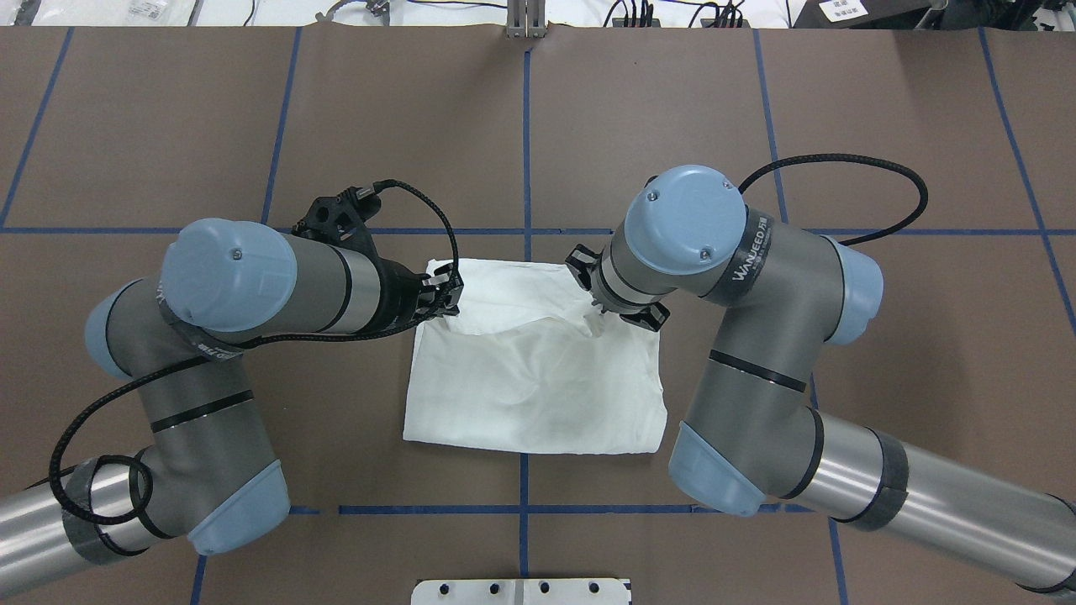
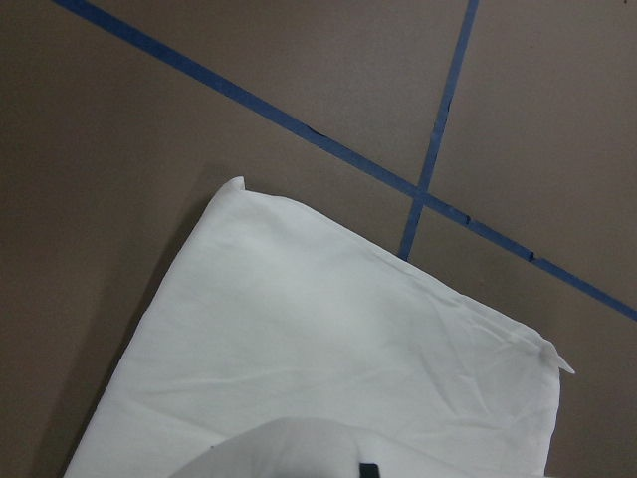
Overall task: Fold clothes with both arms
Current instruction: 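Lower the folded edge onto the shirt's far half and open both grippers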
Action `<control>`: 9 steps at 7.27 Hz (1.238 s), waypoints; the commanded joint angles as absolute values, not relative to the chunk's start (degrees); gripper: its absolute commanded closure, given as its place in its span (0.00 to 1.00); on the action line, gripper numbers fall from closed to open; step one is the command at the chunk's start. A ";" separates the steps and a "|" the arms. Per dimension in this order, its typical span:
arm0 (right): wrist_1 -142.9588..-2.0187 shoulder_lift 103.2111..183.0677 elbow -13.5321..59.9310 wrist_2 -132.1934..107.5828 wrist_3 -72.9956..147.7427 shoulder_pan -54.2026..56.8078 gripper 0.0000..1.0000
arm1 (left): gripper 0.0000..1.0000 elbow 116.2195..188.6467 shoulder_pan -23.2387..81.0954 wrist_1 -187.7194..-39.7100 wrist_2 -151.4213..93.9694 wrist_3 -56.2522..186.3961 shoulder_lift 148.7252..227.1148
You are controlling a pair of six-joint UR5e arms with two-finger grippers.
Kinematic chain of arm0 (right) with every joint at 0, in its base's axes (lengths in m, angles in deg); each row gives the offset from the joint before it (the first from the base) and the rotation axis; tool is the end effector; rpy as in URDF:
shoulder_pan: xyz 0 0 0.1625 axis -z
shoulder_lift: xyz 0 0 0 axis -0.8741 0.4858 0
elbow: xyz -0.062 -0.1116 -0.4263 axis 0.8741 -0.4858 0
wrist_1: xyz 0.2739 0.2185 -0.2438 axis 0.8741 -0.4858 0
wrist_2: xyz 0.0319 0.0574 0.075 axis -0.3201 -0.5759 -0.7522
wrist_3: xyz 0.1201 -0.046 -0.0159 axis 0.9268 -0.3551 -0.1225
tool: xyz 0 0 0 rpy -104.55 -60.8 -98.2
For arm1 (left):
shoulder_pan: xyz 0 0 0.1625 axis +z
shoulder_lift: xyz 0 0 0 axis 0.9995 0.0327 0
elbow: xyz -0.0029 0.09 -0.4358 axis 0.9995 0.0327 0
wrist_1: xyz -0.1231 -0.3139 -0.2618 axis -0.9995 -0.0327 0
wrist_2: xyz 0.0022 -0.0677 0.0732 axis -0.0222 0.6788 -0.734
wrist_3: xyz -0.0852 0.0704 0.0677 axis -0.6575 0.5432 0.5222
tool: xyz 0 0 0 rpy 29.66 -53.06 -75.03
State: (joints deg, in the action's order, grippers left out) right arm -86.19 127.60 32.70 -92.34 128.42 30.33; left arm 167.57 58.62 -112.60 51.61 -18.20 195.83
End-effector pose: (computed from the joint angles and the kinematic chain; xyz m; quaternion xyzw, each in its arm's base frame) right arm -0.5417 -0.4413 0.2330 -0.0576 -0.4109 0.3288 0.8484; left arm 0.5162 -0.4146 0.2304 0.0210 0.5678 -0.2086 0.7960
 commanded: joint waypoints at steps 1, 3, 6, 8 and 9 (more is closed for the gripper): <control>-86.27 126.42 30.66 -92.47 128.54 29.65 1.00 | 1.00 164.40 57.46 -115.55 51.61 -18.20 195.92; -86.27 125.90 30.58 -92.47 128.71 29.38 1.00 | 1.00 162.81 56.57 -117.31 51.61 -18.28 195.92; -85.83 124.04 27.24 -92.55 128.71 29.21 1.00 | 1.00 162.80 56.22 -117.32 51.61 -18.28 196.36; -85.83 124.04 27.32 -96.57 128.63 26.50 0.26 | 0.70 162.71 54.82 -117.32 51.61 -19.07 196.54; -85.83 124.13 27.32 -96.77 128.54 26.31 0.00 | 0.01 161.58 54.64 -117.32 51.52 -19.07 197.50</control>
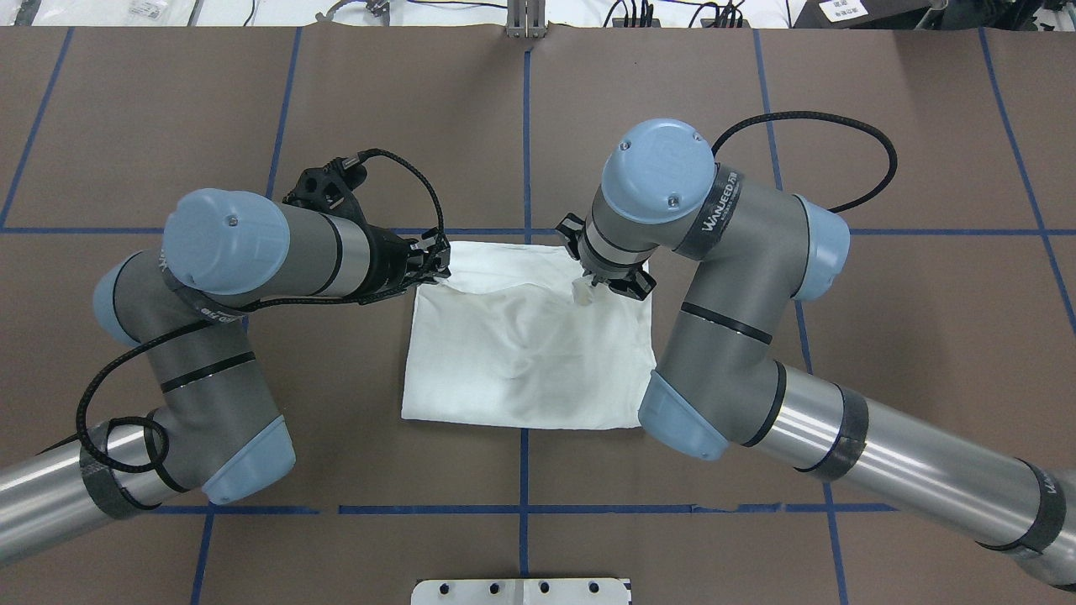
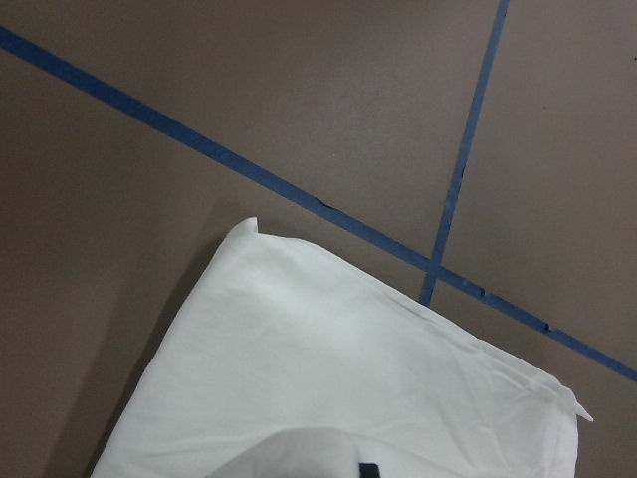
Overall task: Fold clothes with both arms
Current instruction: 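Lower the folded edge onto the shirt's far half and open both grippers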
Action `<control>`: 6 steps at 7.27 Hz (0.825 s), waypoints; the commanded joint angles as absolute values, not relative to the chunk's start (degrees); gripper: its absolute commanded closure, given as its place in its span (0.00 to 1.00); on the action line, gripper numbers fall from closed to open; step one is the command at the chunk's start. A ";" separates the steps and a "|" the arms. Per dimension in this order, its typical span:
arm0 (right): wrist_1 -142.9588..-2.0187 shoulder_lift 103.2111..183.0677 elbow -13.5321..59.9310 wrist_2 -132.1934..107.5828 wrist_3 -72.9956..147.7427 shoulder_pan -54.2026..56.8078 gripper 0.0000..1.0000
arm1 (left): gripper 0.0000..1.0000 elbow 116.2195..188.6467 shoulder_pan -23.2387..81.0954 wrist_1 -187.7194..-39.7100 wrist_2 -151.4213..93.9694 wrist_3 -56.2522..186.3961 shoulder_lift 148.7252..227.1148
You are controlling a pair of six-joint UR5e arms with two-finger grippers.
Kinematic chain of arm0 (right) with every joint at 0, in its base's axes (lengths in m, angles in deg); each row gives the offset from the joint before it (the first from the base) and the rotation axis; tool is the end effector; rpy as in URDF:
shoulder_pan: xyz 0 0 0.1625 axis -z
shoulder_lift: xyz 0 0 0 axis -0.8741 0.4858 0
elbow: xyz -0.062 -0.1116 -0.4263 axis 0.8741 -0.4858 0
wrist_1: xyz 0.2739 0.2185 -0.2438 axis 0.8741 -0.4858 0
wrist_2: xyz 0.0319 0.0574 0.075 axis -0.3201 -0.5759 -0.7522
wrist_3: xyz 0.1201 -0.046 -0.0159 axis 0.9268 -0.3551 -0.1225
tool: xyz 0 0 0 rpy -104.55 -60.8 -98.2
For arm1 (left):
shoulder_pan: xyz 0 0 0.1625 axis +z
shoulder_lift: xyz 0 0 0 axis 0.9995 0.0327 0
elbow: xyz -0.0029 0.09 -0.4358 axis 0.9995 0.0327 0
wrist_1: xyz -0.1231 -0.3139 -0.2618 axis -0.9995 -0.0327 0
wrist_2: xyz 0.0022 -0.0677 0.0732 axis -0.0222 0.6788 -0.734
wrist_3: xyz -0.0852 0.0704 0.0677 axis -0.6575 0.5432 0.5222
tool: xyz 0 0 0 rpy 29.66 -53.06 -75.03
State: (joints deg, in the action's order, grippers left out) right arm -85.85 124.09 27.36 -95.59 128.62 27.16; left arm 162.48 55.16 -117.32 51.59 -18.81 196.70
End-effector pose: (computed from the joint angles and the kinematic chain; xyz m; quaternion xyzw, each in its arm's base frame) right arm -0.5449 -0.4810 0.2280 -0.0750 -0.4028 0.3456 0.8442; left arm 0.5115 -0.4589 0.2483 0.0363 0.5706 -0.2356 0.7859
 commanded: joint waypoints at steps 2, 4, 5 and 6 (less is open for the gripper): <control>-85.83 124.66 26.80 -96.86 128.10 25.25 0.00 | 0.00 160.26 53.23 -117.14 51.52 -18.46 198.12; -85.83 124.48 26.71 -96.95 126.70 25.51 0.00 | 0.00 160.25 52.45 -116.71 51.95 -17.85 198.12; -86.09 124.57 26.71 -96.95 123.73 25.60 0.00 | 0.00 160.25 50.27 -116.27 55.35 -14.02 197.95; -86.09 124.75 26.19 -96.25 118.66 25.95 0.00 | 0.00 160.25 48.33 -116.26 57.39 -8.58 197.42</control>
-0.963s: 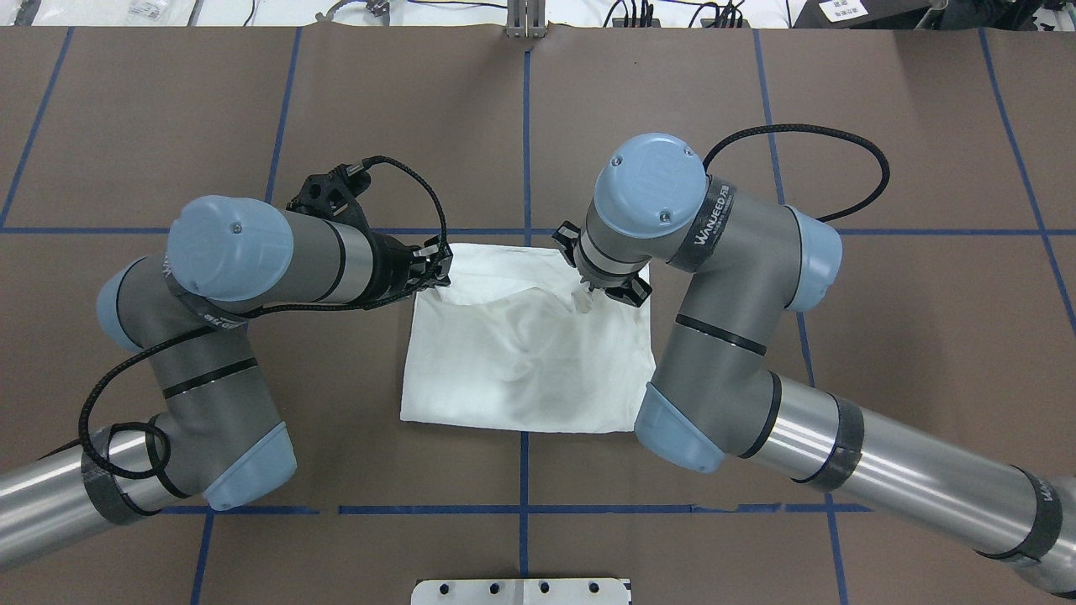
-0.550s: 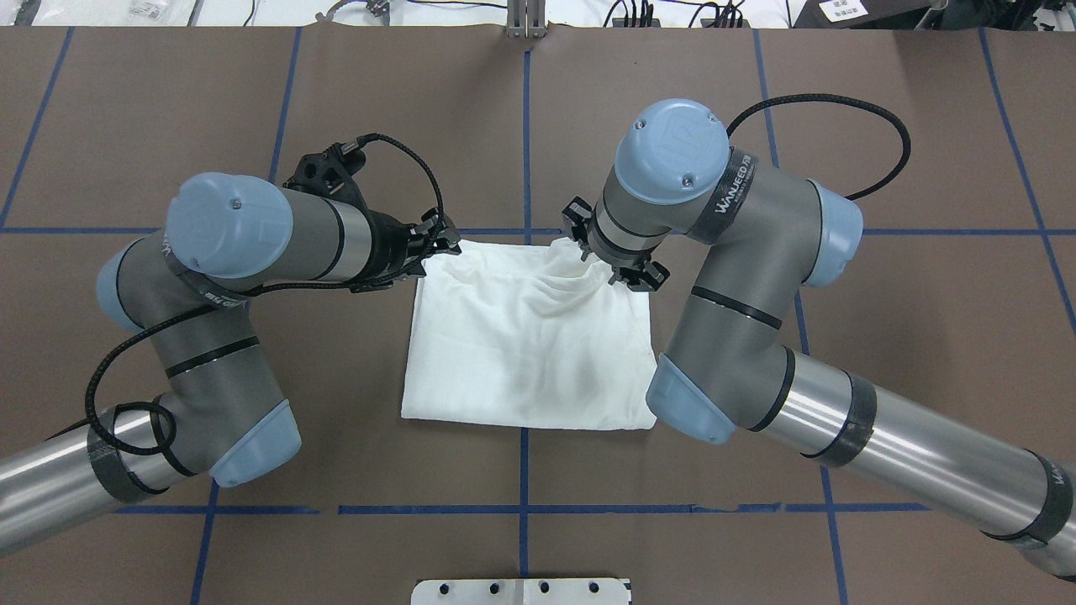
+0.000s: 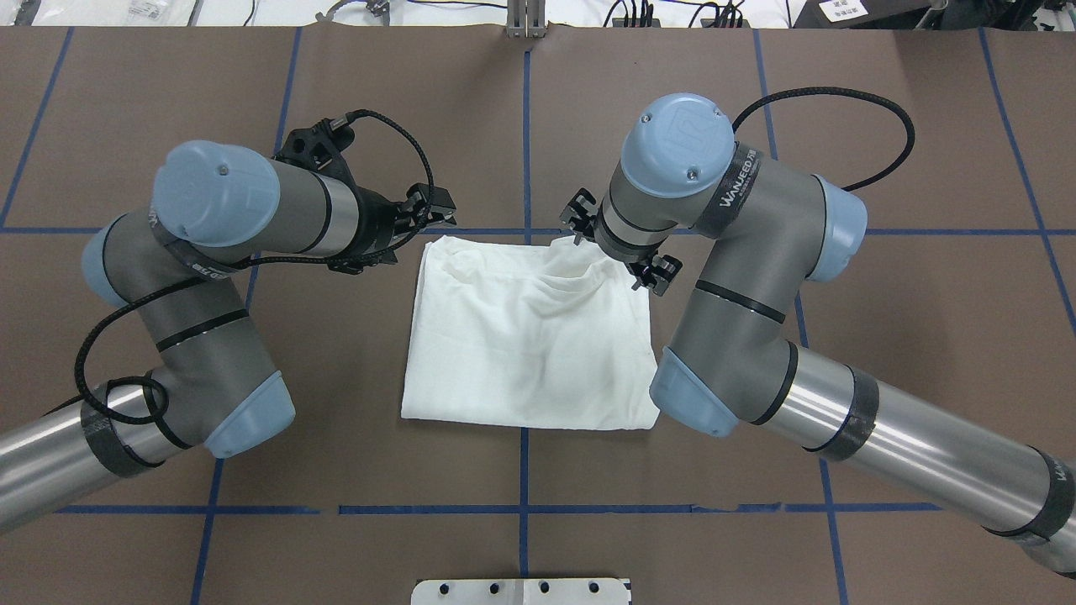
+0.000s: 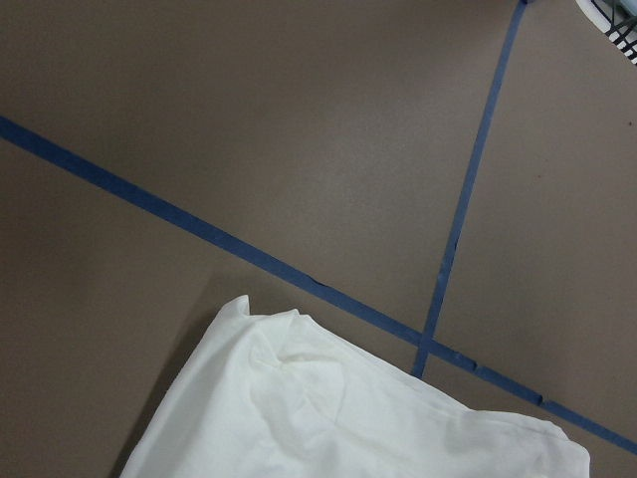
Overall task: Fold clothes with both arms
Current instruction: 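Lower the folded edge onto the shirt's far half and open both grippers, then raise the left gripper away while the right gripper pinches the fold's top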
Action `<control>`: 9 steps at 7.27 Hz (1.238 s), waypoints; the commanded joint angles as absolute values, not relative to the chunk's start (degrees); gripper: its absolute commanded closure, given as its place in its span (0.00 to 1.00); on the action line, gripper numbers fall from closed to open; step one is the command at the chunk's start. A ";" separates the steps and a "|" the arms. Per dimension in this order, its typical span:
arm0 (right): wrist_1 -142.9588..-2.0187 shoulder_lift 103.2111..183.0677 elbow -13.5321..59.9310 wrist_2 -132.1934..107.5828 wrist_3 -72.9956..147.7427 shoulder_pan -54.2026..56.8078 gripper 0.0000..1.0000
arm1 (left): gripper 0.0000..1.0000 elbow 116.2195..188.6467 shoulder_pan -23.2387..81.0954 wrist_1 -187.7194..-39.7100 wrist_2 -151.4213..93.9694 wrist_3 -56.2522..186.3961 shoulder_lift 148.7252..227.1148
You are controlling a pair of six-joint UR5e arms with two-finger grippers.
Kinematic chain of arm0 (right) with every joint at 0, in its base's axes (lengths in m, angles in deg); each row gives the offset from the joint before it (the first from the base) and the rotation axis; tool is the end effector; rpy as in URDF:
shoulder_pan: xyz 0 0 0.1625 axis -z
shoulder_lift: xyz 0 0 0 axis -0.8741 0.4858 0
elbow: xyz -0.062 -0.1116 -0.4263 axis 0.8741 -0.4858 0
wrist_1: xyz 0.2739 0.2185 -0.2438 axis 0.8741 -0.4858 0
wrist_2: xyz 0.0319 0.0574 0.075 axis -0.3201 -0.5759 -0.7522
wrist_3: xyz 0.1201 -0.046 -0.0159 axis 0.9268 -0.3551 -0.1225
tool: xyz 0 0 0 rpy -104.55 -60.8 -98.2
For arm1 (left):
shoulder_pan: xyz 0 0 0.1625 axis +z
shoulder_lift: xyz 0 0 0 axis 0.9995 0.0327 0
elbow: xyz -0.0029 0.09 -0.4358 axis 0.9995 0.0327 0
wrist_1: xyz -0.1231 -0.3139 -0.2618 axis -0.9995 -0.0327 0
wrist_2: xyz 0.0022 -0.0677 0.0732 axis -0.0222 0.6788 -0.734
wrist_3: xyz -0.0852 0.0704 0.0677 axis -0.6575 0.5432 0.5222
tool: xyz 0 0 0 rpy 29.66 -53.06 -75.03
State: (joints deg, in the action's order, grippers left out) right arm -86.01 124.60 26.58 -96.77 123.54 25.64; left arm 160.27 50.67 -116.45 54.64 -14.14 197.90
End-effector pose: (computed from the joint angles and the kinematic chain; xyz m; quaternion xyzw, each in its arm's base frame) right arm -0.5355 -0.4946 0.2404 -0.0640 -0.3966 0.3186 0.8586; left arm 0.4882 -0.4999 0.2538 0.0554 0.5579 -0.2243 0.7971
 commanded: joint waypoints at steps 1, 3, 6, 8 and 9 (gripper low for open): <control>-86.09 124.05 23.40 -96.07 117.30 26.04 0.00 | 0.00 160.25 47.53 -116.26 57.49 -6.35 196.98; -85.14 122.56 17.78 -94.58 117.29 26.13 0.01 | 0.00 160.25 47.43 -116.35 57.58 -6.24 196.80; -81.44 122.20 14.84 -95.01 117.02 26.22 0.20 | 0.00 159.73 47.43 -116.61 57.49 -6.15 196.54; -81.44 122.20 14.32 -95.28 116.59 26.22 0.31 | 0.00 159.73 47.34 -116.79 57.49 -6.15 196.54; -81.35 121.94 13.53 -95.37 116.15 26.22 0.31 | 0.00 159.73 47.34 -116.79 57.49 -6.15 196.54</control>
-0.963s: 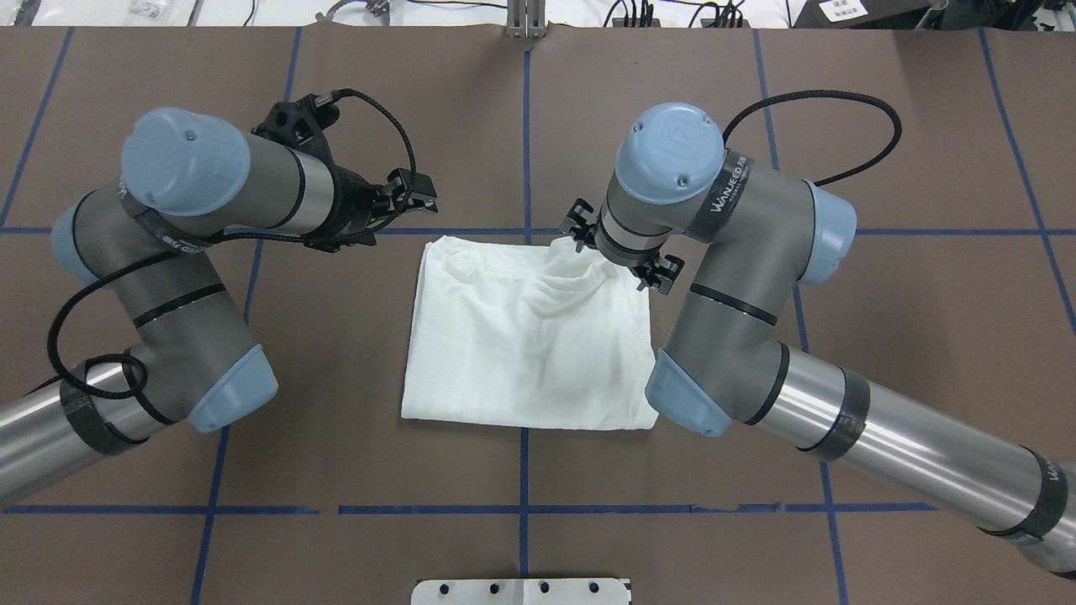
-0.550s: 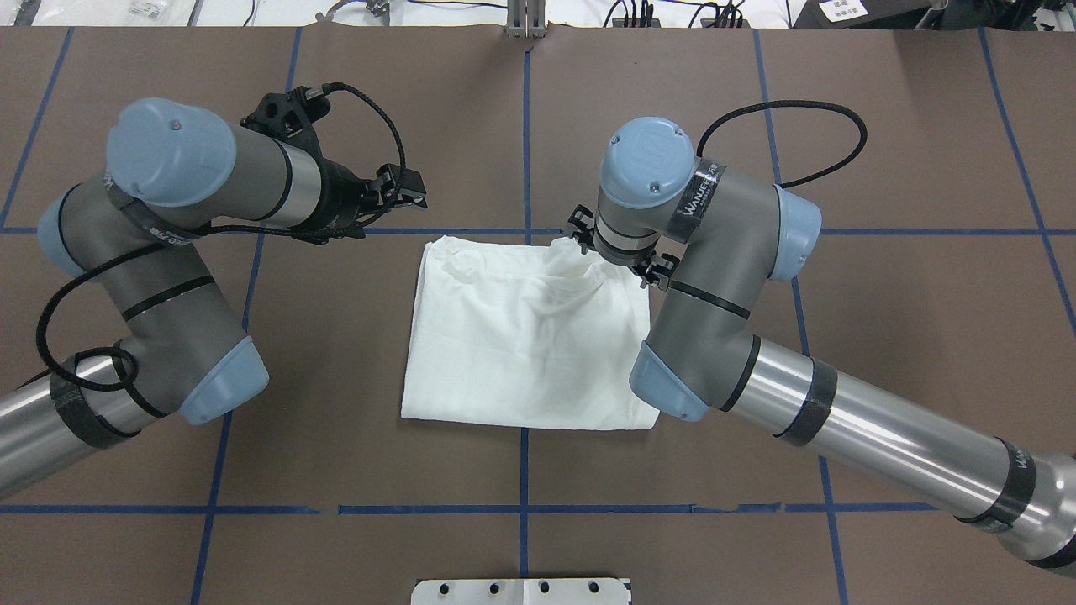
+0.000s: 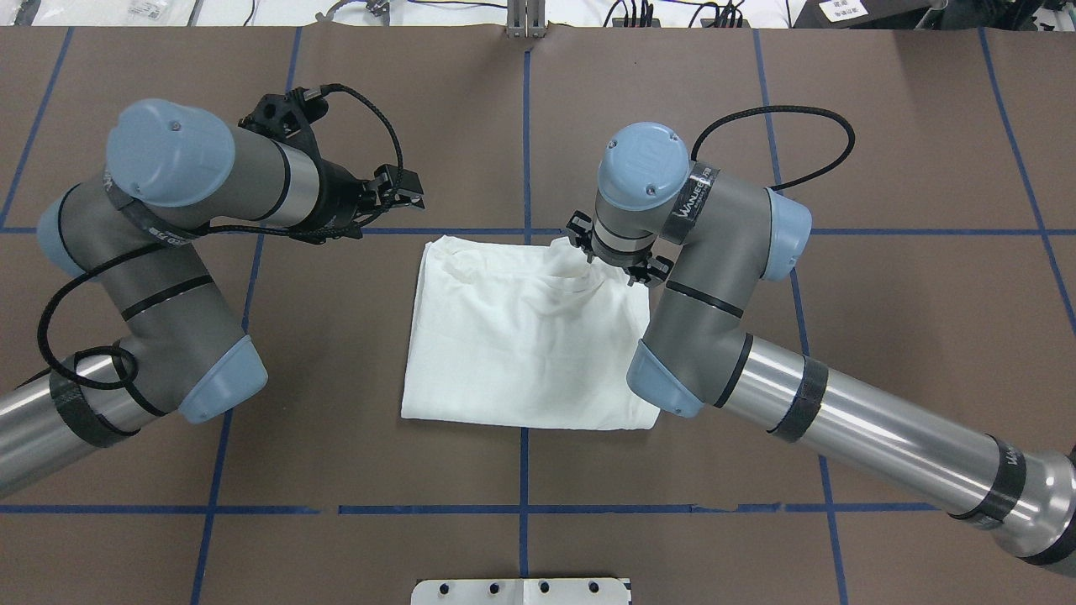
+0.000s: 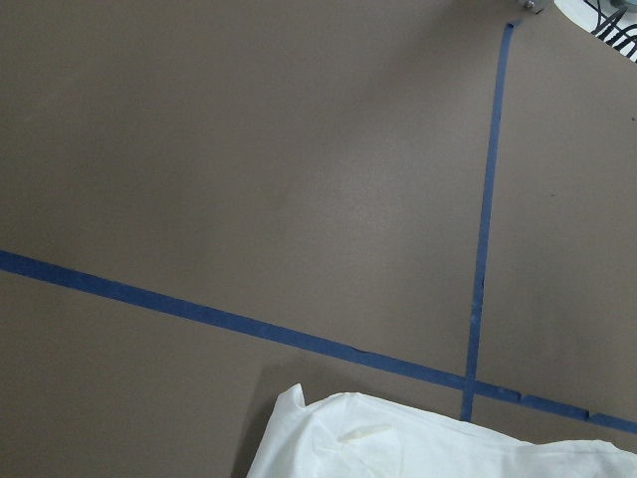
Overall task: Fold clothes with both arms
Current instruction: 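Raise the left gripper away while the right gripper pinches the fold's top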
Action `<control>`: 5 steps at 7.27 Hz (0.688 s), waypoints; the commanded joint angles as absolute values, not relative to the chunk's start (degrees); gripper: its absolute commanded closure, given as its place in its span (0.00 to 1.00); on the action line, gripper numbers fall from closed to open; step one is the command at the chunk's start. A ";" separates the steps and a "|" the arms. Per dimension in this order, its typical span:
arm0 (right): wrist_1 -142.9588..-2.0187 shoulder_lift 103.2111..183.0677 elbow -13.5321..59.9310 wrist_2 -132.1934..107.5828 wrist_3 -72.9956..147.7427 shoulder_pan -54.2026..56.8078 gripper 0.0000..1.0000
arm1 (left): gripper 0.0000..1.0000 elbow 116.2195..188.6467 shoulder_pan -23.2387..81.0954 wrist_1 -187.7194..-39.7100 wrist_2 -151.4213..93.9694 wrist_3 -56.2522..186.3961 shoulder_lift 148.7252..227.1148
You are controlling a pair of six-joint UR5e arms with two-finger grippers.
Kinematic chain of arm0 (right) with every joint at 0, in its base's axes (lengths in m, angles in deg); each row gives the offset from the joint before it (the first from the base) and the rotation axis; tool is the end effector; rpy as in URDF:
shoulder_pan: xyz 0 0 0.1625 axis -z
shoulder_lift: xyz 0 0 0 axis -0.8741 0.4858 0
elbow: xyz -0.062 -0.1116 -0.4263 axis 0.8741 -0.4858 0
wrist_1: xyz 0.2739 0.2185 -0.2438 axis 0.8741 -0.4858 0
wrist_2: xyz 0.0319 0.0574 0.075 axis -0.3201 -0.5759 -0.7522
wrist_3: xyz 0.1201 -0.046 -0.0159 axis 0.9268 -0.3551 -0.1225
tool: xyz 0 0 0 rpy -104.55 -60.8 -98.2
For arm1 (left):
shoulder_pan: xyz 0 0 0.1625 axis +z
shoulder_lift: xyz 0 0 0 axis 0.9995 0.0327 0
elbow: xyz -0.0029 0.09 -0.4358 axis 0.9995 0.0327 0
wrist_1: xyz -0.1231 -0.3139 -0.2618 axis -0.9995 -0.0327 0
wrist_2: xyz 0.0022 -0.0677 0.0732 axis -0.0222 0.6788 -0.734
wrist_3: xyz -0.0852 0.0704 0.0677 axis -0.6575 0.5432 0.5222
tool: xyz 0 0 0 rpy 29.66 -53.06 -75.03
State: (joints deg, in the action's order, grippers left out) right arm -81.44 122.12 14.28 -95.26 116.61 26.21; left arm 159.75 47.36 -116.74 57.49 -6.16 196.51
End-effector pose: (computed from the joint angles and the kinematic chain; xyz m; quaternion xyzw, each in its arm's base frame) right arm -0.5860 -0.5249 0.2962 -0.0429 -0.3568 0.2783 0.8907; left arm 0.4612 -0.5214 0.2734 0.0847 0.5454 -0.1819 0.8138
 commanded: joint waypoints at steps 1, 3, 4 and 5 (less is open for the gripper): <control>-81.00 120.46 11.87 -95.37 115.97 26.22 0.31 | 0.00 159.73 47.34 -116.79 57.49 -6.15 196.54; -81.00 120.09 10.89 -96.50 115.97 26.39 0.31 | 0.00 159.73 47.34 -116.79 57.49 -6.24 196.54; -81.08 120.09 10.71 -96.60 116.06 26.65 0.44 | 0.00 159.73 47.43 -116.79 57.49 -6.33 196.54; -81.00 120.09 10.36 -96.60 116.06 26.66 0.61 | 0.00 159.73 47.43 -116.79 57.49 -6.33 196.54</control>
State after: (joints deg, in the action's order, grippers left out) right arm -81.04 120.13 10.78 -96.47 116.03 26.55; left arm 159.73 47.39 -116.79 57.49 -6.30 196.54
